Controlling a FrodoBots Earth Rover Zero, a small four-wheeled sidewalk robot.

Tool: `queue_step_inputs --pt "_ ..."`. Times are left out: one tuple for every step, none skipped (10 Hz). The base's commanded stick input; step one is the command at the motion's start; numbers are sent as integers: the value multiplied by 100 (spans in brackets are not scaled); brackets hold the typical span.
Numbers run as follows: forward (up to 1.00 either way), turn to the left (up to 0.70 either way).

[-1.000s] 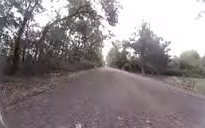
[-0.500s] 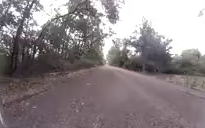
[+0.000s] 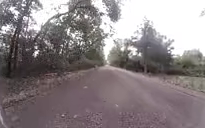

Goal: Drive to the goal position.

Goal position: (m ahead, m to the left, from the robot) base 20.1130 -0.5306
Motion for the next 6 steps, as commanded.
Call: queue_step_inputs --pt "70 0" --pt "70 0" --pt "70 0" --pt "70 0" --pt "70 0" --pt "70 1"
